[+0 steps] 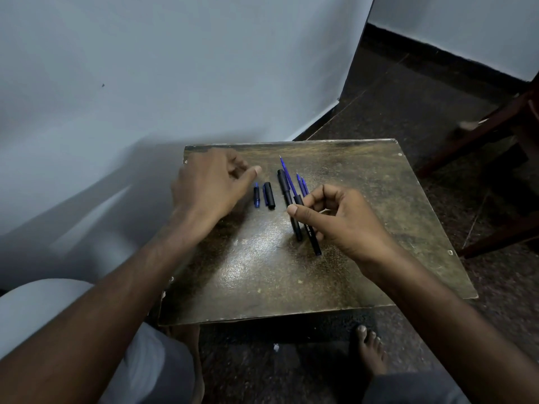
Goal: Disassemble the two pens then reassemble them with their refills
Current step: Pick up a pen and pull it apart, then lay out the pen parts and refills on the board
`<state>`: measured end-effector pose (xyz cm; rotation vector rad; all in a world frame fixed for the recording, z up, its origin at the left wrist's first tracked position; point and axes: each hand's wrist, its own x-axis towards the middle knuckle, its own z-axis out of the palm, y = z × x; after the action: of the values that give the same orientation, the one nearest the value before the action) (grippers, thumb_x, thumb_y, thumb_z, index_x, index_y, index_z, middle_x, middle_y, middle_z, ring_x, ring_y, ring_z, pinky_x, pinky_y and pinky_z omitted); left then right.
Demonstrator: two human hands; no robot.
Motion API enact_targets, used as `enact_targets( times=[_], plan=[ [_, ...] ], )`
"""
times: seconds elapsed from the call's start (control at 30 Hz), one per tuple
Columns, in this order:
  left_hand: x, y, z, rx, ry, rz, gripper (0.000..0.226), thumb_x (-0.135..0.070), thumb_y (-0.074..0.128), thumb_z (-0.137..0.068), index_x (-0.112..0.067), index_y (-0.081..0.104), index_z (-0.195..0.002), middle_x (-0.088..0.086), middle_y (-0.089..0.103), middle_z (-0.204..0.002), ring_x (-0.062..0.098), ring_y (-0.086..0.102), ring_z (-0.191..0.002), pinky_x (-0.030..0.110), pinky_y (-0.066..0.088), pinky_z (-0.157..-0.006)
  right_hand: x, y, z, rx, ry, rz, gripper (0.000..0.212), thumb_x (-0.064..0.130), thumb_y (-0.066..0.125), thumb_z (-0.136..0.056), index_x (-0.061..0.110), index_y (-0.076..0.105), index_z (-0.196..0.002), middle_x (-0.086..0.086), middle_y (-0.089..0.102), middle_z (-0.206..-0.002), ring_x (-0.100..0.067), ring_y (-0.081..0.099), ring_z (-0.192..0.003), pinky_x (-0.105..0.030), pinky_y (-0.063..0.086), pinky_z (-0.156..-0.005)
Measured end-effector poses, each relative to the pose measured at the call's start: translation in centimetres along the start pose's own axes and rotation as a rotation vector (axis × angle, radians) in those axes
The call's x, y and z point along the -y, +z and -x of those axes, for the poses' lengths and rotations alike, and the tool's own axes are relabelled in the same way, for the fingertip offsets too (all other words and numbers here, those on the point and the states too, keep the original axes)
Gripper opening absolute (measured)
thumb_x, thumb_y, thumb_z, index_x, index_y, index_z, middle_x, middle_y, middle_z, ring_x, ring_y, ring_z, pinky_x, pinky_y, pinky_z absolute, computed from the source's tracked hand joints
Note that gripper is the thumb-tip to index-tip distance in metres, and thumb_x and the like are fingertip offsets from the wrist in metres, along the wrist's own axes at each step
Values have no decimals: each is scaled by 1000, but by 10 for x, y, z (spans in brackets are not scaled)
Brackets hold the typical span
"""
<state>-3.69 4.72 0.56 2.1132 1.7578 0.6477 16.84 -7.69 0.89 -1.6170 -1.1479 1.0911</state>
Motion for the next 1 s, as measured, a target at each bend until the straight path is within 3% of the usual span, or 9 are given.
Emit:
enact_targets(
  times=[0.07, 0.17, 0.23, 0.33, 0.47, 0.63, 0.73, 0.87, 1.0],
  plan=[
    [-12, -8, 5, -3, 73, 151, 27, -65, 73, -91, -39, 80, -89, -23, 71, -69, -3, 67, -69, 25, 53, -67, 1, -1, 0, -8, 4, -9, 28, 36, 90, -85, 14, 74, -92, -7, 72, -81, -14, 64, -70, -30, 53, -62],
    [-25, -11, 13, 265, 59, 570, 25, -58, 77, -92, -34, 84, -88, -18, 81, -81, -9, 67, -69, 23, 51, -71, 2, 1, 1, -11, 2, -8, 28, 35, 89, -85, 13, 74, -92, -20, 75, -90, -16, 67, -72, -32, 54, -64],
    [-26, -8, 16, 401, 17, 625, 30, -60, 78, -88, -32, 86, -90, -15, 83, -86, -8, 66, -71, 23, 47, -71, 2, 3, 0, -12, -4, 1, 26, 35, 89, -86, 14, 74, -92, -19, 76, -91, -16, 68, -70, -31, 54, -62],
    [-21, -3, 14, 465, -10, 659, 27, -57, 84, -84, -30, 87, -86, -6, 83, -83, 1, 63, -71, 17, 46, -63, 1, 4, 0, -8, -10, 2, 26, 34, 90, -86, 15, 74, -91, -10, 72, -81, -13, 66, -67, -28, 53, -59],
    [-21, 0, 13, 456, -27, 740, 21, -46, 86, -86, -24, 87, -86, -10, 79, -72, 0, 59, -62, 10, 44, -56, 1, 5, 0, 5, -7, -5, 22, 32, 89, -87, 16, 74, -90, -3, 72, -82, -12, 65, -68, -25, 52, -58],
    [-18, -2, 8, 344, -61, 806, 18, -41, 83, -91, -23, 85, -94, -9, 84, -84, -4, 63, -67, 9, 47, -57, 1, 5, 2, 19, 7, 23, 23, 34, 90, -86, 17, 74, -90, -11, 77, -86, -12, 67, -68, -25, 52, -58],
    [-13, -5, -1, 259, -146, 890, 22, -41, 83, -92, -20, 85, -100, -7, 84, -89, -1, 62, -67, 16, 47, -56, -1, 1, 4, 11, 21, 79, 24, 37, 90, -85, 18, 75, -90, -3, 77, -82, -11, 68, -69, -27, 53, -58],
    [-11, -6, -8, 198, -195, 886, 23, -41, 83, -93, -19, 85, -99, -9, 84, -87, -2, 59, -65, 16, 46, -53, -3, -10, 5, -91, 48, 127, 25, 37, 88, -86, 16, 74, -91, 0, 73, -79, -11, 67, -68, -27, 53, -57],
    [-28, 3, -5, 238, -129, 757, 20, -42, 83, -93, -23, 84, -87, -4, 84, -84, 0, 60, -60, 15, 46, -51, -4, -27, 4, -224, 66, 109, 22, 35, 85, -91, 20, 71, -89, 2, 67, -76, -9, 62, -63, -24, 51, -52]
  ],
)
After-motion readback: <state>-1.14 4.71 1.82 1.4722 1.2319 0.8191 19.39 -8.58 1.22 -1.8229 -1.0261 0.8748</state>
